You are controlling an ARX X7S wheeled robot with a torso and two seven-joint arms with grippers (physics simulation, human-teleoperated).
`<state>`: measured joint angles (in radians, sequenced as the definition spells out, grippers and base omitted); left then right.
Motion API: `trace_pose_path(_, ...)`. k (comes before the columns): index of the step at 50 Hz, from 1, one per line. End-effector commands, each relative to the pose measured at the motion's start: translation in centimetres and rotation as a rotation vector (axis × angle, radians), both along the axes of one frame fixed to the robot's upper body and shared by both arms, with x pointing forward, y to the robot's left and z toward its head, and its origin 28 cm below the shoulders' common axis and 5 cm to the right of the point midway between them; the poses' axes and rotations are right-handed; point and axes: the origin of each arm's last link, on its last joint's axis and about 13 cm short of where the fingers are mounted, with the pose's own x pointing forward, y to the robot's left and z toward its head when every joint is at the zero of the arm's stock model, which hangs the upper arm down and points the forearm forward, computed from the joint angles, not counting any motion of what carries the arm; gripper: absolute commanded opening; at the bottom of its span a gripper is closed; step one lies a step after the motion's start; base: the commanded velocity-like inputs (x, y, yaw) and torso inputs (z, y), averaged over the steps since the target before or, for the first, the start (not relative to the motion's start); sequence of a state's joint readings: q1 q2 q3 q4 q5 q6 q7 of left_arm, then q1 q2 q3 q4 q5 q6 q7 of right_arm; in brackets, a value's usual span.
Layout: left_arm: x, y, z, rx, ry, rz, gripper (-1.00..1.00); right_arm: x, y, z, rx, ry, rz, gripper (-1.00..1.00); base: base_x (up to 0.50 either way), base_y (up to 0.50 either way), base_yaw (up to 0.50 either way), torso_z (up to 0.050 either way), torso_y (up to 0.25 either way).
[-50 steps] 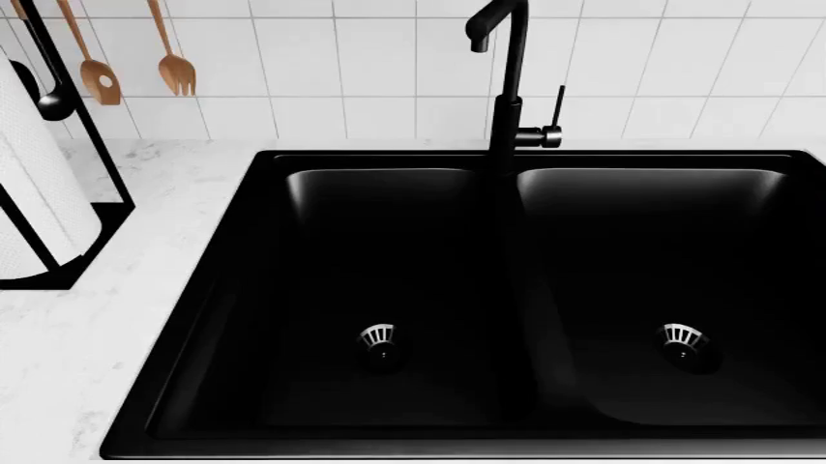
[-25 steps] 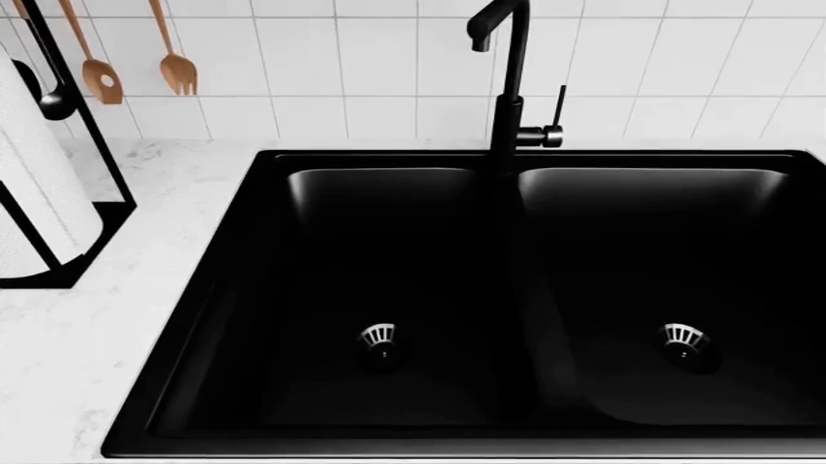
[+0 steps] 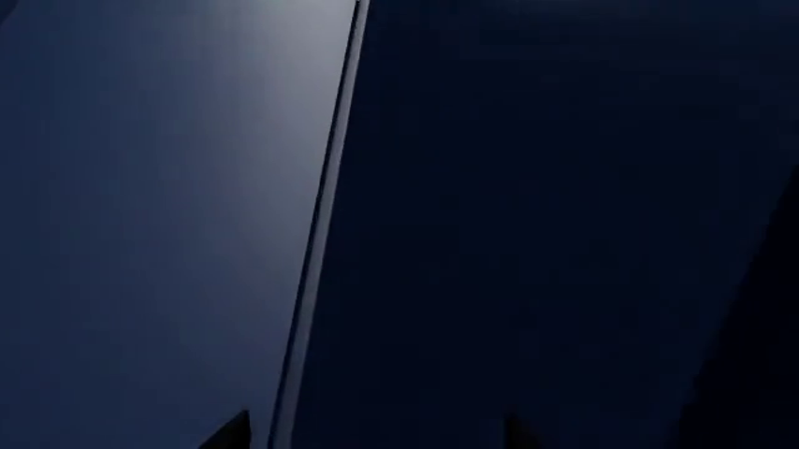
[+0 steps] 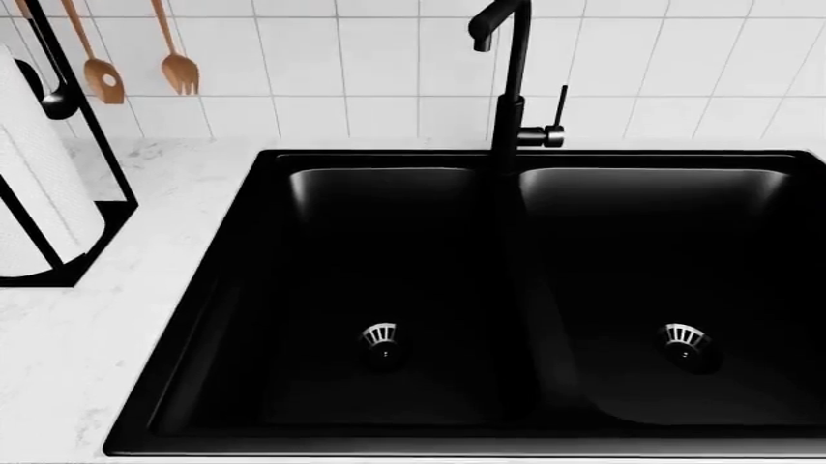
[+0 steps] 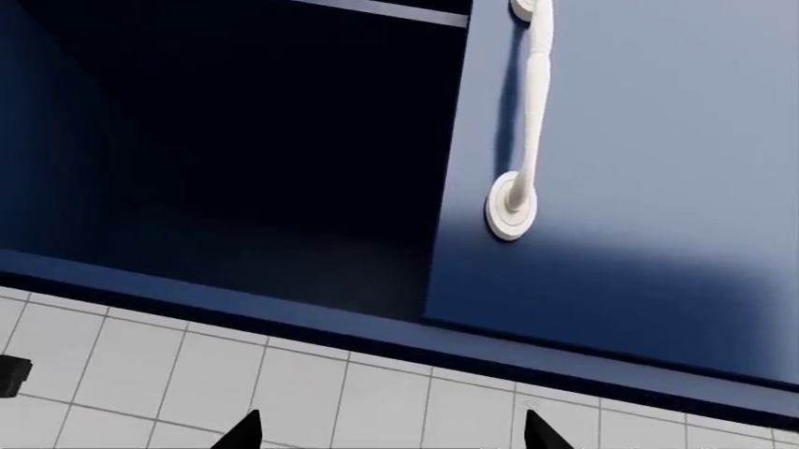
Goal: Pick the kettle from the counter and place it on the tray. Then pick the mug from the cabinet and place it on the tray. Then close the cabinet doors.
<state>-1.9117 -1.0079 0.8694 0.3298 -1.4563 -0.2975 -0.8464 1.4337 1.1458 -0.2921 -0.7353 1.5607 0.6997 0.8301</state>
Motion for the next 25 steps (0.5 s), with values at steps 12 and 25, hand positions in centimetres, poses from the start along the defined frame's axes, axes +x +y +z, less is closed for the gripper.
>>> trace_pose_path(12, 1.7, -2.3, 5.7, 0.085, -0.044, 0.011, 1.0, 0.2, -0.1, -0.7, 0.004, 0.007, 0.0, 1.0, 0.0, 0.0, 0.0, 0.003, 0.0)
trace_pose_path(25, 3.3, -3.7, 7.5, 0.155, -0.044, 0.108, 1.0, 0.1, -0.2, -1.0, 0.006, 0.011, 0.001, 1.0, 0.0, 0.0, 0.0, 0.002, 0.0)
